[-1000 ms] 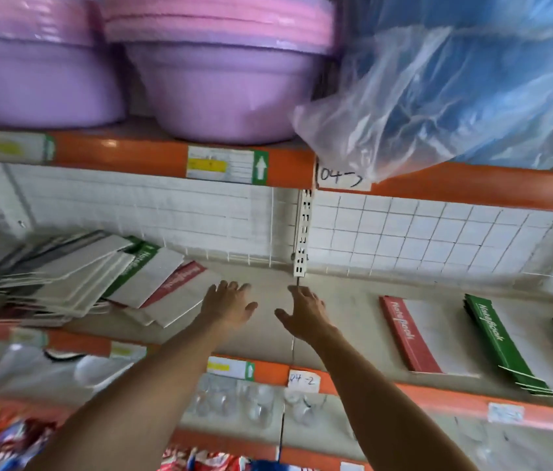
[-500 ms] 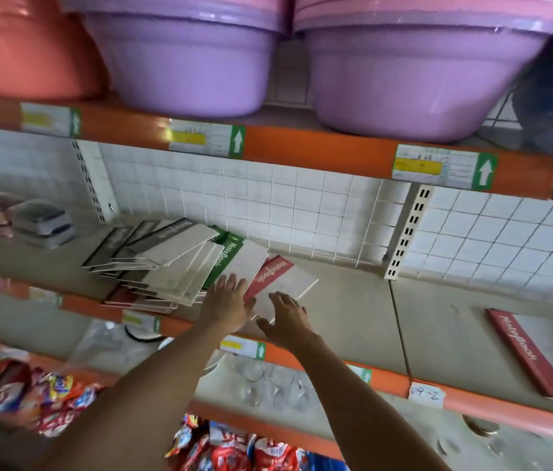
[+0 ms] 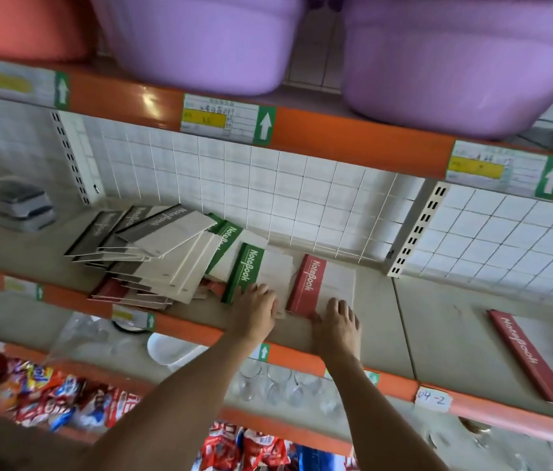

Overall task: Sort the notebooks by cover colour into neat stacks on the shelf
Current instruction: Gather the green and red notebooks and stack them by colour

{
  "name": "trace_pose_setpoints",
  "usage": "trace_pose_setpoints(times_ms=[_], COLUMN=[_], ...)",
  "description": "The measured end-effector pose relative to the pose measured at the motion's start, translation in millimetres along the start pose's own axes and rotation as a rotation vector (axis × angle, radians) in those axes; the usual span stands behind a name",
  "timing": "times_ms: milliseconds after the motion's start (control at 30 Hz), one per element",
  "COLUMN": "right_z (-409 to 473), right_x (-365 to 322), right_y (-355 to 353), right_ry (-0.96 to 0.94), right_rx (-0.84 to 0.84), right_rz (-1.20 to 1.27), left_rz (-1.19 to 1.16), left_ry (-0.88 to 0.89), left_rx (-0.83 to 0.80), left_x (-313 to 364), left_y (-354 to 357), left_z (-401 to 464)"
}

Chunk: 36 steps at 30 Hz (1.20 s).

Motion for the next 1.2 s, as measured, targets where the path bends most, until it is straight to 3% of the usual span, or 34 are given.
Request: trace_pose_setpoints(times_ms=[67,167,300,433,633,733,867,1033,1200], right_z=[2,2,1,2,0,0,-2,-5,-2], right_x=[3,4,6,1,5,6,4,2,3], right_y=[3,4,7,8,9,6,3,-5,-11], right_ry=[0.026,0.033,0.04,0.068,0.221,0.315,0.34,0.414,0.436], right_rx=[0.02,0.022,-0.001,0.102,0.099,0.111,0.121,0.107,0.051], right_rz=[0.03,-0.007,-0.048,-0.01,-0.138,-0.157,-0.167,-0.046,-0.015], left_rz=[-0.021,-0.016,0.1,0.062,0.083,0.173,0.189,0.054,-0.229], left_ry=[0.039,-0.102,-0.259,-0.306,-0.287,-0.376,-0.342,-0.32,-0.347], left_rx=[0.002,-0.009,-0.169,-0.243,-0.078,-0.065,-0.055,0.072,0.12], left_x=[3,1,2,-1,2,3,4,4,3], left_y=[8,9,12,18,15,12,8,7,5], left_z=[3,4,4,5,1,-1,-1,-3,-4])
Point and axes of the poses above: each hand's wrist, its own z-axis towards the middle knuckle, its own y-axis out of the palm, x = y × z, the point moved 1 cm from there along z, towards the middle knuckle, and after that the axes turned 7 degrees about y, right-handed, at the moved point
